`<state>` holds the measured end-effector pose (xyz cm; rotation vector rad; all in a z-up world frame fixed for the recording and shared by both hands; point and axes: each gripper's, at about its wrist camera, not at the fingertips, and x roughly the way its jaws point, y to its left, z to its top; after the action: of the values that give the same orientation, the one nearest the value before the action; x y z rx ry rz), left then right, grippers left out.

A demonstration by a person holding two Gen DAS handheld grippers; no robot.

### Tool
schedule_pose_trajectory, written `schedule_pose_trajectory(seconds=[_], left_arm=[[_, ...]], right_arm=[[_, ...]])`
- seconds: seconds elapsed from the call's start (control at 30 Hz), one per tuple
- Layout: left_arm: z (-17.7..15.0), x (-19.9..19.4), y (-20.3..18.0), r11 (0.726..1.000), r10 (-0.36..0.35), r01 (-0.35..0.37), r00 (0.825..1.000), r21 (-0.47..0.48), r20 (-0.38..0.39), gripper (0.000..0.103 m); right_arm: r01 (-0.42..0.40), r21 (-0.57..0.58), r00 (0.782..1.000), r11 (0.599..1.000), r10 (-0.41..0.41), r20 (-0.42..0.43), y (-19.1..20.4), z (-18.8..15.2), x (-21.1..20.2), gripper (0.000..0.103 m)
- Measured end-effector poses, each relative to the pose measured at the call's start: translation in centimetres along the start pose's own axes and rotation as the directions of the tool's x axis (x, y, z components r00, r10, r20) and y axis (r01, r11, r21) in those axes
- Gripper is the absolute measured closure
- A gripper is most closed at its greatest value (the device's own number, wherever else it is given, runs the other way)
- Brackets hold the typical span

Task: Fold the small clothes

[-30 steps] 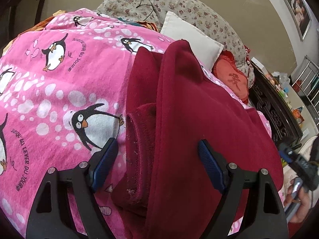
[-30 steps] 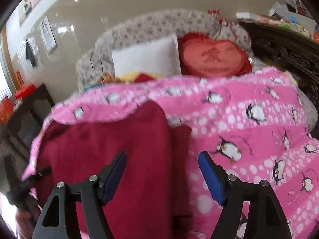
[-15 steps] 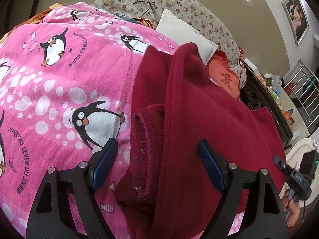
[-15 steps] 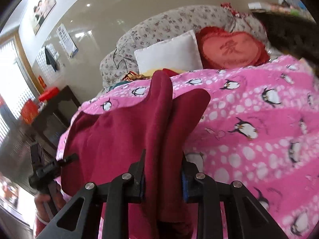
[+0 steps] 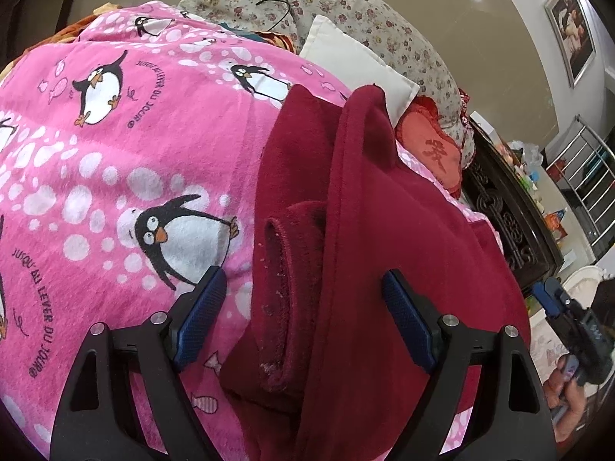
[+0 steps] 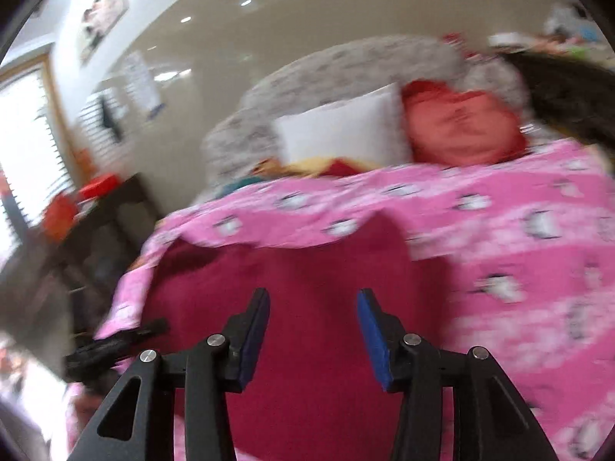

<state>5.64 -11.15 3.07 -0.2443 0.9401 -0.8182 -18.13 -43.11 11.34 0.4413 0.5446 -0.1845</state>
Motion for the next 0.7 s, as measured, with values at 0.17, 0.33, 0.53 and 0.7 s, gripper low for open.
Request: schedule_pose_trajectory(seconds=[0.17, 0.33, 0.53, 0.7], left_arm=[[0.4, 0.6, -0.6, 1.000, -0.013, 0.013, 1.000, 0.000, -0.008, 0.010], [0.6, 0.9, -0.9, 1.000, 0.001, 0.000, 1.000, 0.019, -0.015, 0.010], [0.6, 0.9, -1.1, 1.000, 0.004, -0.004, 1.000, 0.019, -0.018, 0.030], [0.9, 1.3, 0.3, 0.992, -0.112, 0.108, 0.992, -0.064, -0.064, 0.050]], right_arm=[[-0.055, -0.078, 0.993, 0.995, 0.047, -0.111, 4.0, -0.3, 6.3, 0.058], [-0.087, -0.062, 0.985, 0.994, 0.077, -0.158, 5.8, 0.4, 11.7, 0.058], [-0.029, -0.081, 0.968, 0.996, 0.008, -0.249, 5.9, 0.8, 17.2, 0.058], [-0.069, -0.003, 0.980, 0.998, 0.067, -0.190, 4.8, 1.9, 13.1, 0.058]])
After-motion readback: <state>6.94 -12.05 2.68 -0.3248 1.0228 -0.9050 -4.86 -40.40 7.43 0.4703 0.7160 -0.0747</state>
